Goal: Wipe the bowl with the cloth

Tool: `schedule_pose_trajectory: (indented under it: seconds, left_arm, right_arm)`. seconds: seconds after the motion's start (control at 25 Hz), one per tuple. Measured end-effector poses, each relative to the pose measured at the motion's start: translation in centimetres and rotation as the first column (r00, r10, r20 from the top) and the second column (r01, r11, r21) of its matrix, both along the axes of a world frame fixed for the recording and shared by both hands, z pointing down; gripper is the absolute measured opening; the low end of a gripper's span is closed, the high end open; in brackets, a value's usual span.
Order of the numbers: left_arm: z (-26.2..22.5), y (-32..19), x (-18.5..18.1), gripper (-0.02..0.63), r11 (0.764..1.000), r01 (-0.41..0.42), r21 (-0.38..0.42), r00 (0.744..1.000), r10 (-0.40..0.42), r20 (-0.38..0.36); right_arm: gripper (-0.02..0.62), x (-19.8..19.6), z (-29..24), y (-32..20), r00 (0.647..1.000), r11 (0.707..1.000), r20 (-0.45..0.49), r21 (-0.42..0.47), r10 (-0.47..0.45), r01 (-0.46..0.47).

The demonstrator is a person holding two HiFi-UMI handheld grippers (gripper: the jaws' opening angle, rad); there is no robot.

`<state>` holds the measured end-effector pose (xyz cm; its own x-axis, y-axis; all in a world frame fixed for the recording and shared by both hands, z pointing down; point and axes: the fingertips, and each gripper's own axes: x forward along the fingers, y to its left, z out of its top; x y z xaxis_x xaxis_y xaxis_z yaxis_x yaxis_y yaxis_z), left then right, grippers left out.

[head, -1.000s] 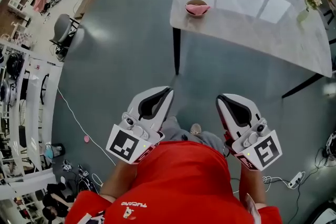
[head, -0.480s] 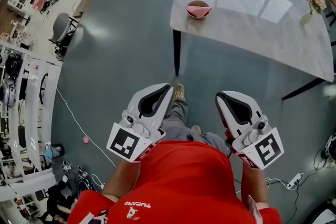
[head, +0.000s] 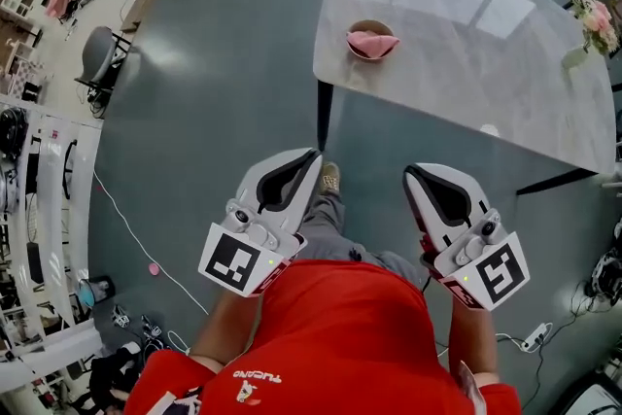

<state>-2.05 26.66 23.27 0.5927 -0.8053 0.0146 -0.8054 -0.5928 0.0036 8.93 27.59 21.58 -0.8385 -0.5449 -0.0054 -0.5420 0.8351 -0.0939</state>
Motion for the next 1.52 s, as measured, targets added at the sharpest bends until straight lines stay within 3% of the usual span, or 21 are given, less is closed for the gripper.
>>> schedule_pose_trajectory:
  seconds: [0.16,0.36,0.76,1.52]
  left_arm:
    - [0.2,-4.1,-1.7,0.005,1.0,-0.021,-0.014,1.0,0.021,0.009]
    - [2.2,-8.3,-3.3,0.006,0.991,-0.065,-0.115,0.997,0.069,0.03]
    - [3.4,-15.6,-5.1,0.006,0.98,-0.145,-0.137,0.987,0.154,0.054]
    - [7.1,-22.6,-5.8,0.006,0.951,-0.225,-0.214,0.971,0.238,0.035]
  right_arm:
    - [0.002,-1.5,0.1,-4.2,1.0,1.0,-0.016,-0.021,0.019,-0.019]
    - [0.002,-2.9,1.1,-8.9,0.998,0.997,-0.044,-0.057,0.051,-0.053]
    - [0.002,-6.5,2.4,-16.7,0.99,0.993,-0.123,-0.092,0.063,-0.075]
    - [0.002,-7.6,7.7,-24.9,0.944,0.985,-0.322,-0.127,0.066,-0.112]
